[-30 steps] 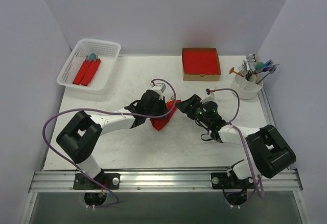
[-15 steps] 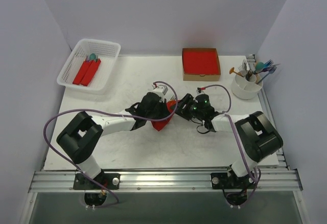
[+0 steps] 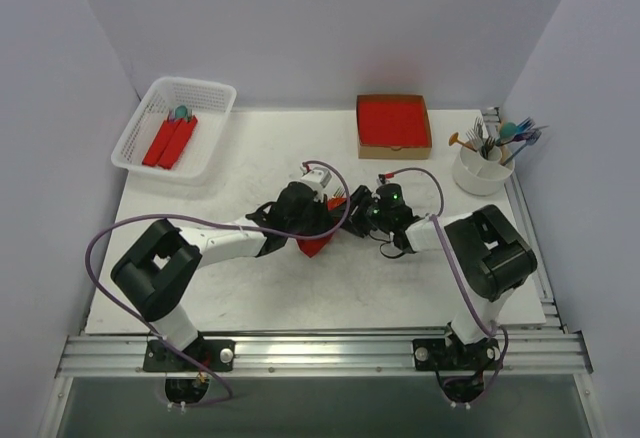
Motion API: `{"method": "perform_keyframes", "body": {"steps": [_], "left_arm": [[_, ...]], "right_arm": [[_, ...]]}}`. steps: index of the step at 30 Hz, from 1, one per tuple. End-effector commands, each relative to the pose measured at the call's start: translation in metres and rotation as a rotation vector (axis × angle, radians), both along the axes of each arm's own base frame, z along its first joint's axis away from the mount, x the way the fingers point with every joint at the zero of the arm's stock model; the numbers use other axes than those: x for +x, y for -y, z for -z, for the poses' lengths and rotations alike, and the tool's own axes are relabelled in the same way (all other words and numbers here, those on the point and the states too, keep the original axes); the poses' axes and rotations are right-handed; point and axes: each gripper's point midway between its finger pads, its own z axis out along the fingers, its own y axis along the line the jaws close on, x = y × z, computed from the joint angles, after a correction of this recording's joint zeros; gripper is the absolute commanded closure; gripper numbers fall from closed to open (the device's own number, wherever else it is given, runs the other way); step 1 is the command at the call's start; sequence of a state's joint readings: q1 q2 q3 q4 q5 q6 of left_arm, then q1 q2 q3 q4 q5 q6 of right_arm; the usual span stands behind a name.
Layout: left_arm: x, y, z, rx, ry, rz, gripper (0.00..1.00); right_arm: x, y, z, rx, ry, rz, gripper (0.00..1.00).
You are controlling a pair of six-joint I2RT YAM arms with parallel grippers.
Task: Place the utensils on the paper napkin and roll it up
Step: Roll the napkin at the center of the board.
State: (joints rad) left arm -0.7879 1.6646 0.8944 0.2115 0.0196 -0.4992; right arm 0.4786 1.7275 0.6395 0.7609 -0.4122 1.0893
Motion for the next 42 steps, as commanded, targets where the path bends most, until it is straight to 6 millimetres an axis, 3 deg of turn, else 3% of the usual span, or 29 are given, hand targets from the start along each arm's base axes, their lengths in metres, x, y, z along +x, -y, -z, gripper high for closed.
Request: {"method": "perform_keyframes", "body": {"steps": [1,23,30,32,33,37,42], "left_arm": [[0.004,0.006,-0.027,-0.041,0.084,0.019,0.97],[0.004,0.007,-0.022,-0.029,0.095,0.037,0.98],[0.004,0.008,-0.023,-0.032,0.098,0.037,0.96],[0.002,0.005,-0.022,-0.031,0.095,0.032,0.94],[0.002,0.004,-0.022,-0.031,0.093,0.023,0.86],[0.002,-0.003,-0.025,-0.035,0.096,-0.007,0.7],[0.0,-0.011,-0.032,-0.023,0.114,-0.022,0.61]], "right_arm": [[0.011,-0.015,-0.02,0.086,0.042,-0.024,0.55],[0.012,-0.025,-0.036,0.156,0.052,-0.042,0.76],[0.009,-0.028,-0.032,0.179,0.035,-0.05,0.99],[0.01,-0.028,-0.032,0.181,0.036,-0.048,1.0],[0.01,-0.027,-0.03,0.18,0.032,-0.045,1.0],[0.011,-0.027,-0.028,0.179,0.032,-0.041,1.0],[0.014,-0.027,-0.024,0.169,0.027,-0.035,1.0]]}}
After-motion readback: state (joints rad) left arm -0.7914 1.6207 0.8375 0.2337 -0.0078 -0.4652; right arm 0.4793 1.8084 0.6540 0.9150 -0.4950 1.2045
